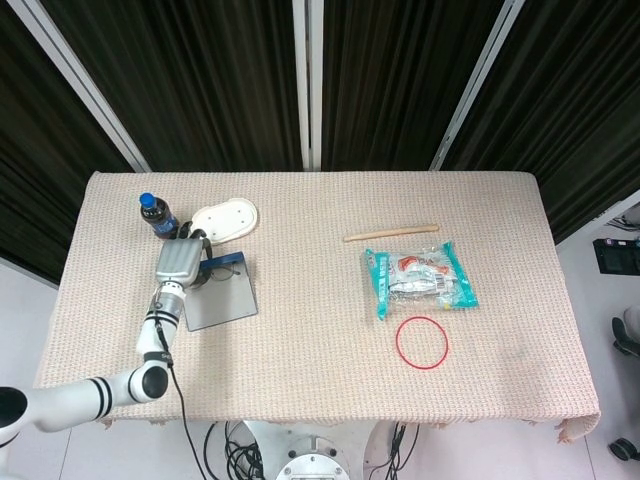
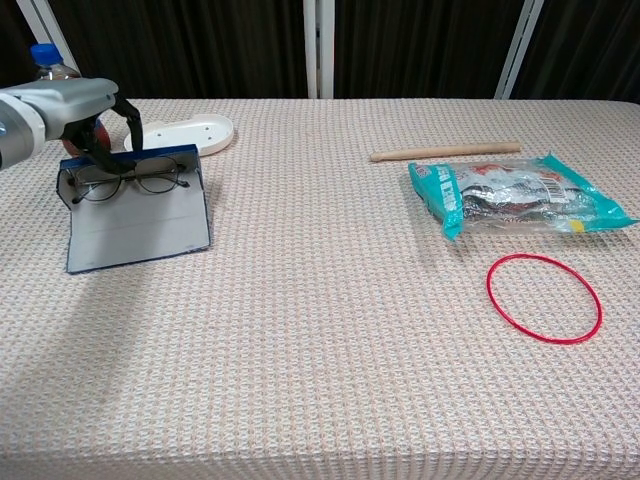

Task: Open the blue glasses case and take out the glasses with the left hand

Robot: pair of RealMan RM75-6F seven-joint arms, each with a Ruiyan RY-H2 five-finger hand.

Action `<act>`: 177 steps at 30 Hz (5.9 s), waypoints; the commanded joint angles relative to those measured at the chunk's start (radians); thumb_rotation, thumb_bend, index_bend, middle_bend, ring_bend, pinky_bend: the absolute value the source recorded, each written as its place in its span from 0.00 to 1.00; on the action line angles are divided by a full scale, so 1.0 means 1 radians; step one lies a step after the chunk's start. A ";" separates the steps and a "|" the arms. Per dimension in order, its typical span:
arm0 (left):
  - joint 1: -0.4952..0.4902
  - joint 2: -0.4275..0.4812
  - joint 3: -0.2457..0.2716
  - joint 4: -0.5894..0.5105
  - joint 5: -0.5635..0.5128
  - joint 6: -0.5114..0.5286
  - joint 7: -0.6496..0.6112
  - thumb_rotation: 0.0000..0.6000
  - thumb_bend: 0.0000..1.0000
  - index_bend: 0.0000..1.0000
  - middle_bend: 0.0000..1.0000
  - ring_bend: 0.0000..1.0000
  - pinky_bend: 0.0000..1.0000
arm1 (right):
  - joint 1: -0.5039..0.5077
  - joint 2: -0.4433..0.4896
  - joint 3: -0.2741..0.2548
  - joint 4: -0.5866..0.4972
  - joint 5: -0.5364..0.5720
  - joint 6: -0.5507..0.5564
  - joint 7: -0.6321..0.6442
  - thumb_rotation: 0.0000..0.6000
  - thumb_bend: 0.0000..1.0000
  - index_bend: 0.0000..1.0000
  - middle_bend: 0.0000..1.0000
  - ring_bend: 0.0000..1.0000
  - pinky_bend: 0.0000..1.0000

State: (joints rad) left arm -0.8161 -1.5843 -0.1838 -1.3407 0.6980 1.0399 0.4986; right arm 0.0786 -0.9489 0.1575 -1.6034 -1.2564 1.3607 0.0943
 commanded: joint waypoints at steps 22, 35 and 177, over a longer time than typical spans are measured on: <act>0.121 -0.062 0.035 0.091 0.280 0.100 -0.116 1.00 0.47 0.65 0.22 0.00 0.08 | 0.007 -0.002 -0.002 -0.017 -0.002 -0.004 -0.028 1.00 0.32 0.00 0.00 0.00 0.00; 0.126 -0.073 0.001 0.124 0.248 0.037 -0.087 1.00 0.47 0.64 0.22 0.00 0.08 | 0.008 -0.006 -0.004 -0.009 0.002 -0.011 -0.025 1.00 0.32 0.00 0.00 0.00 0.00; 0.322 0.117 0.207 -0.513 0.427 0.114 0.026 1.00 0.46 0.78 0.30 0.09 0.19 | 0.010 0.006 -0.006 0.004 -0.010 -0.010 -0.003 1.00 0.32 0.00 0.00 0.00 0.00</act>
State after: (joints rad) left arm -0.4979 -1.4767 0.0098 -1.8396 1.1205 1.1626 0.5141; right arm 0.0883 -0.9427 0.1521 -1.5997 -1.2658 1.3507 0.0905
